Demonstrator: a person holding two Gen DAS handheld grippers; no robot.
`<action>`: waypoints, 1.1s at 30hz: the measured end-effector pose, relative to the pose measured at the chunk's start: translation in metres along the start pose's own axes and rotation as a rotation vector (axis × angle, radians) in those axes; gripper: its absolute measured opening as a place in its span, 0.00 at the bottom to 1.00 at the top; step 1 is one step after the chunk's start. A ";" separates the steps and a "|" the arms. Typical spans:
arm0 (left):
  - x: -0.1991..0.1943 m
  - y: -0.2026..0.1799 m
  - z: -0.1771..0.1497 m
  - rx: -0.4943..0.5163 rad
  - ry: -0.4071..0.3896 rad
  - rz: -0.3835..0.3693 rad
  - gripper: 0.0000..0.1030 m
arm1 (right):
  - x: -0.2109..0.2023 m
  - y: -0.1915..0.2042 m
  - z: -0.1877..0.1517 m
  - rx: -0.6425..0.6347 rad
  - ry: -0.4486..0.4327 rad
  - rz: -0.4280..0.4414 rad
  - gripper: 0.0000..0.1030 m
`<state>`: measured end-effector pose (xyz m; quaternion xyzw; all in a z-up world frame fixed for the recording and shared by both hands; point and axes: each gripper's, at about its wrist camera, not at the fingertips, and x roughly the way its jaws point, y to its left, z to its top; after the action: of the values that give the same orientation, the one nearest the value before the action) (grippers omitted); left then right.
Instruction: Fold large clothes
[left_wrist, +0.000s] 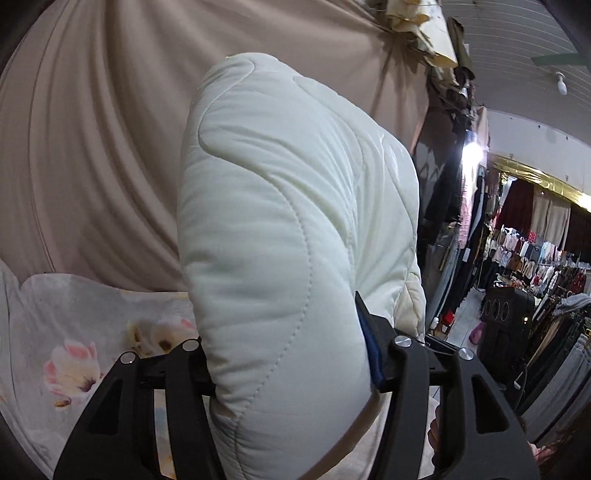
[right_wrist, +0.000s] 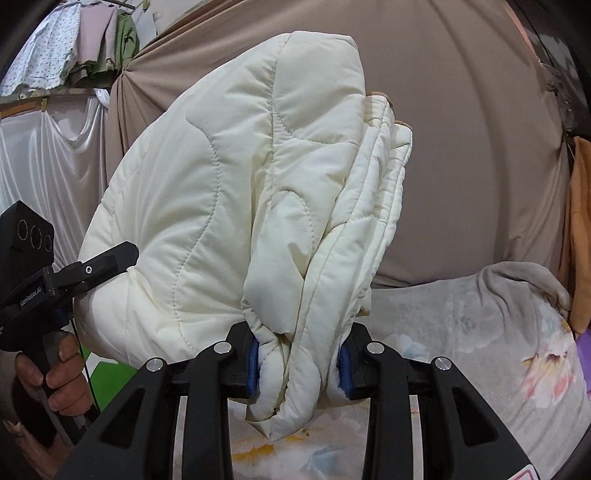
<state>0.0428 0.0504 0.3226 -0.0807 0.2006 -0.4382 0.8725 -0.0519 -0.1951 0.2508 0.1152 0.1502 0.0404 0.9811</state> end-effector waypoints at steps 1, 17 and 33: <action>0.008 0.016 -0.004 -0.015 0.022 0.015 0.54 | 0.021 0.000 -0.003 0.008 0.029 0.008 0.32; 0.124 0.261 -0.212 -0.419 0.518 0.367 0.67 | 0.219 -0.072 -0.195 0.337 0.508 -0.096 0.30; 0.196 0.288 -0.214 -0.405 0.571 0.279 0.82 | 0.289 -0.064 -0.207 0.214 0.615 -0.178 0.32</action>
<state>0.2688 0.0757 -0.0176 -0.0979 0.5272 -0.2714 0.7992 0.1629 -0.1802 -0.0387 0.1863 0.4521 -0.0285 0.8718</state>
